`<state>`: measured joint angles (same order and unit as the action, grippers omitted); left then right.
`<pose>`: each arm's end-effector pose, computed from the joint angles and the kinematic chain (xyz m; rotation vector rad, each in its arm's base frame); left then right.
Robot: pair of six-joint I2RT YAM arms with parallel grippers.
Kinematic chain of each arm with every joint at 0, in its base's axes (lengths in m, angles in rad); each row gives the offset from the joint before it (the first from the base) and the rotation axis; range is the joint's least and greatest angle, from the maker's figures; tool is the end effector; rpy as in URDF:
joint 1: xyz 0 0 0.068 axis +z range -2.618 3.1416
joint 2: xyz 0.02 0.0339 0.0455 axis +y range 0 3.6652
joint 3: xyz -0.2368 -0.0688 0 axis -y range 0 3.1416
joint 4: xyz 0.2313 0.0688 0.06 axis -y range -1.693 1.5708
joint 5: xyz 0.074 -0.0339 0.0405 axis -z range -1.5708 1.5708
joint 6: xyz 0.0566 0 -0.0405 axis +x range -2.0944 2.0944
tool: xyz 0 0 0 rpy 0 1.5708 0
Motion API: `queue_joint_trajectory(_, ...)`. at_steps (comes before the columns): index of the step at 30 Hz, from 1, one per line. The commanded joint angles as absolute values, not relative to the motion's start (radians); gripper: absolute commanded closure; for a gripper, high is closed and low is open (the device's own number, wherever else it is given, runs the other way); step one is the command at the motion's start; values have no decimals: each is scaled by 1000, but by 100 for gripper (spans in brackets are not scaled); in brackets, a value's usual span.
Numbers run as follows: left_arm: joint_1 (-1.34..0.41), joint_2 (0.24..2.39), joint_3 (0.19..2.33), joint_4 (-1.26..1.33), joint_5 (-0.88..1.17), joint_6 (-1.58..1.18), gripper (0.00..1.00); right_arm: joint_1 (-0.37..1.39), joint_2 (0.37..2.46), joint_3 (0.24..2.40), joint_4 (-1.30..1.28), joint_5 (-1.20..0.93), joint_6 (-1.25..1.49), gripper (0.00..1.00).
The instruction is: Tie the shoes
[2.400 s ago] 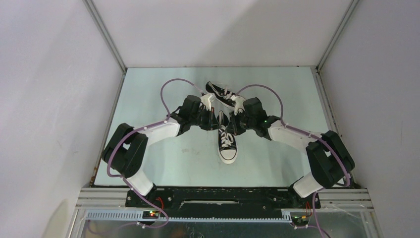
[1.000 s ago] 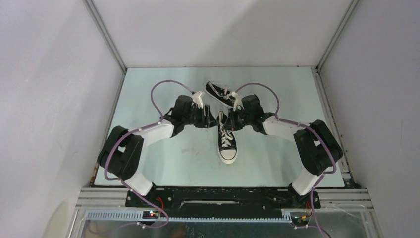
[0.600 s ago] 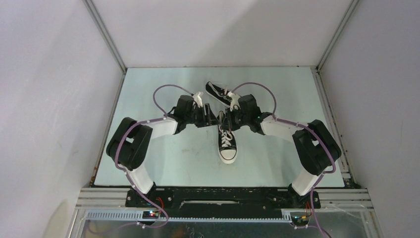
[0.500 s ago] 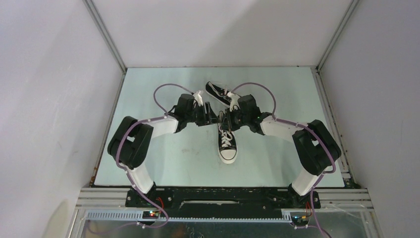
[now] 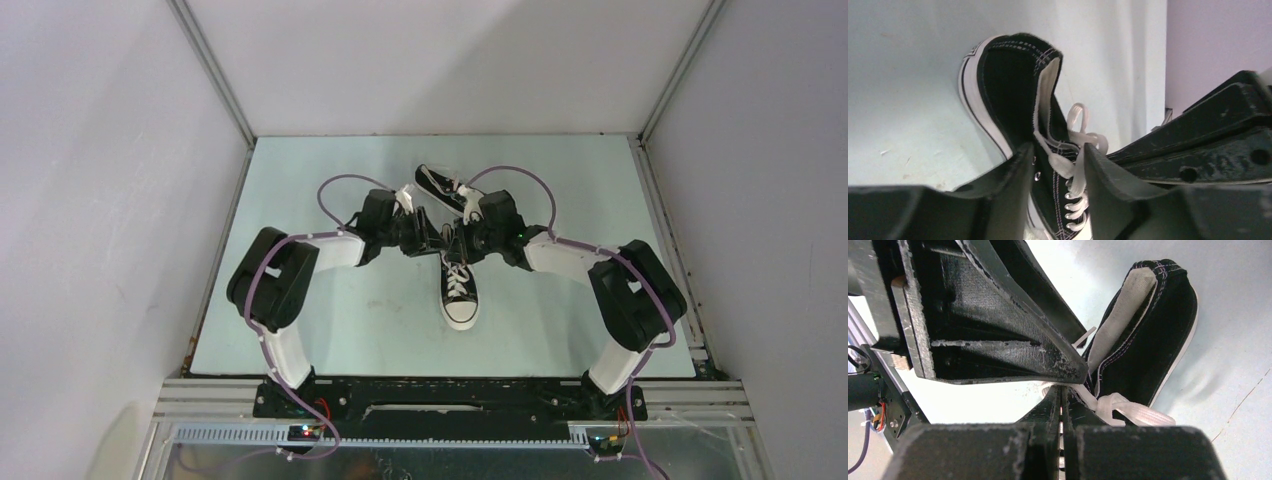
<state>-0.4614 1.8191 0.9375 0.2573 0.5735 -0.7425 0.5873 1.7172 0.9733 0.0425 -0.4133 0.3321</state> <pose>0.3178 -0.1923 0.1316 0.0223 2.3907 -1.2600 0.2883 0.2192 0.1541 -0.5309 2.3233 0.9343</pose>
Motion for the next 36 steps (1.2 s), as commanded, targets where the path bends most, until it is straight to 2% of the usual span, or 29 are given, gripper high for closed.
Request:
queue_joint_trajectory(1,-456,1825,937,371,644,-815,65,594,1733,1018,49,-400,318,100)
queue_joint_trajectory(4,-456,1826,928,400,665,-840,82,596,1736,1020,49,-400,317,100)
queue_joint_trajectory(5,-456,1824,926,403,665,-841,90,596,1736,1020,49,-400,316,100)
queue_joint_trajectory(8,-456,1811,921,399,662,-835,99,598,1735,1020,48,-398,315,100)
queue_joint_trajectory(13,-452,1792,915,375,645,-811,100,594,1726,1020,34,-382,311,99)
queue_joint_trajectory(15,-446,1781,911,366,634,-795,100,595,1715,1020,22,-373,308,95)
queue_joint_trajectory(19,-426,1740,872,409,628,-789,100,594,1657,993,26,-354,300,79)
queue_joint_trajectory(24,-421,1689,831,480,615,-773,100,594,1580,918,73,-324,302,72)
queue_joint_trajectory(36,-371,1534,730,475,495,-727,100,538,1400,769,143,-106,376,43)
